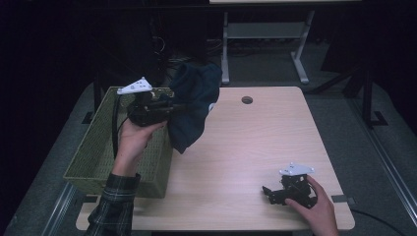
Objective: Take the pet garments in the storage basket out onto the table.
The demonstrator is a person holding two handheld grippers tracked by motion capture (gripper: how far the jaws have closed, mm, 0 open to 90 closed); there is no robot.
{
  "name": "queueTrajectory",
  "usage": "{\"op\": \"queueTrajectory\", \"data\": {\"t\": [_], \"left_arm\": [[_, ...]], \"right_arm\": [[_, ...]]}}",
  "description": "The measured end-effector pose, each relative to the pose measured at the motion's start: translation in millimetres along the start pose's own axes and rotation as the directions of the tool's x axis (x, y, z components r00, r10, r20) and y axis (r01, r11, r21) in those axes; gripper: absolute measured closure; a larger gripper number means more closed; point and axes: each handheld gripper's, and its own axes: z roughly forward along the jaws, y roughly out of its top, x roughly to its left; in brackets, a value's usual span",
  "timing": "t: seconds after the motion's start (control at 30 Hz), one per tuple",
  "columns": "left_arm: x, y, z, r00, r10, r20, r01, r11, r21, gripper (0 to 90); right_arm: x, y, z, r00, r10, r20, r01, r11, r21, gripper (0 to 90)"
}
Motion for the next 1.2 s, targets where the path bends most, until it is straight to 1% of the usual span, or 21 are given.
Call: {"op": "queueTrajectory", "data": {"t": [0.13, 0.17, 0.23, 0.27, 0.4, 0.5, 0.53, 0.57, 0.6, 0.67, 0.7, 0.83, 0.87, 0.93, 0.97, 1.07, 1.1, 1.13, 1.2], "left_arm": [[-4.4, 0.1, 10.6, 0.9999, 0.012, 0.010, -0.012, 0.9999, 0.006, 70.6], [-4.4, 0.1, 10.6, 0.9999, 0.012, 0.010, -0.012, 0.9999, 0.006, 70.6], [-6.5, -0.1, 16.5, 0.9998, 0.015, 0.016, -0.015, 0.9998, 0.012, 70.6], [-8.3, -0.2, 22.7, 0.9996, 0.020, 0.021, -0.021, 0.9997, 0.015, 70.6], [-12.4, -0.9, 34.9, 0.9989, 0.035, 0.030, -0.036, 0.9990, 0.025, 70.6], [-16.1, -2.2, 46.0, 0.9980, 0.050, 0.039, -0.052, 0.9977, 0.045, 70.7], [-17.3, -2.6, 49.3, 0.9977, 0.052, 0.043, -0.054, 0.9973, 0.050, 70.7], [-17.3, -2.6, 49.3, 0.9977, 0.052, 0.043, -0.054, 0.9973, 0.050, 70.8], [-19.6, -3.3, 55.4, 0.9972, 0.056, 0.049, -0.059, 0.9965, 0.059, 70.8], [-20.7, -3.7, 58.5, 0.9969, 0.057, 0.054, -0.060, 0.9963, 0.060, 70.7], [-22.7, -4.2, 64.6, 0.9965, 0.060, 0.059, -0.064, 0.9960, 0.063, 70.7], [-25.7, -5.2, 73.9, 0.9955, 0.066, 0.068, -0.071, 0.9952, 0.068, 70.8], [-28.2, -6.2, 80.6, 0.9947, 0.072, 0.073, -0.077, 0.9943, 0.074, 70.7], [-30.3, -7.7, 87.4, 0.9938, 0.076, 0.081, -0.082, 0.9932, 0.082, 70.7], [-30.3, -7.7, 87.4, 0.9938, 0.076, 0.081, -0.082, 0.9932, 0.082, 70.8], [-33.4, -11.4, 98.8, 0.9923, 0.083, 0.092, -0.092, 0.9910, 0.097, 70.7], [-35.5, -14.7, 106.7, 0.9912, 0.087, 0.100, -0.098, 0.9890, 0.111, 70.7], [-35.5, -14.7, 106.7, 0.9912, 0.087, 0.100, -0.098, 0.9890, 0.111, 70.7], [-37.6, -19.0, 114.4, 0.9903, 0.090, 0.106, -0.102, 0.9884, 0.113, 70.8]], "right_arm": [[0.0, 0.0, 0.0, 1.0000, 0.000, 0.000, 0.000, 1.000, 0.000, 0.0], [0.0, 0.0, 0.0, 1.0000, 0.000, 0.000, 0.000, 1.000, 0.000, 0.0], [0.0, 0.0, 0.0, 1.0000, 0.000, 0.000, 0.000, 1.000, 0.000, 0.0], [0.0, 0.0, 0.0, 1.0000, 0.000, 0.000, 0.000, 1.000, 0.000, 0.0], [0.0, 0.0, 0.0, 1.0000, 0.000, 0.000, 0.000, 1.000, 0.000, 0.0], [0.0, 0.0, 0.0, 1.0000, 0.000, 0.000, 0.000, 1.000, 0.000, 0.0], [0.0, 0.0, 0.0, 1.0000, 0.000, 0.000, 0.000, 1.000, 0.000, 0.0], [0.0, 0.0, 0.0, 1.0000, 0.000, 0.000, 0.000, 1.000, 0.000, 0.0], [0.0, 0.0, 0.0, 1.0000, 0.000, 0.000, 0.000, 1.000, 0.000, 0.0], [0.0, 0.0, 0.0, 1.0000, 0.000, 0.000, 0.000, 1.000, 0.000, 0.0], [0.0, 0.0, 0.0, 1.0000, 0.000, 0.000, 0.000, 1.000, 0.000, 0.0], [0.0, 0.0, 0.0, 1.0000, 0.000, 0.000, 0.000, 1.000, 0.000, 0.0], [0.0, 0.0, 0.0, 1.0000, 0.000, 0.000, 0.000, 1.000, 0.000, 0.0], [0.0, 0.0, 0.0, 1.0000, 0.000, 0.000, 0.000, 1.000, 0.000, 0.0], [0.0, 0.0, 0.0, 1.0000, 0.000, 0.000, 0.000, 1.000, 0.000, 0.0], [0.0, 0.0, 0.0, 1.0000, 0.000, 0.000, 0.000, 1.000, 0.000, 0.0], [0.0, 0.0, 0.0, 1.0000, 0.000, 0.000, 0.000, 1.000, 0.000, 0.0], [0.0, 0.0, 0.0, 1.0000, 0.000, 0.000, 0.000, 1.000, 0.000, 0.0], [0.0, 0.0, 0.0, 1.0000, 0.000, 0.000, 0.000, 1.000, 0.000, 0.0]]}}
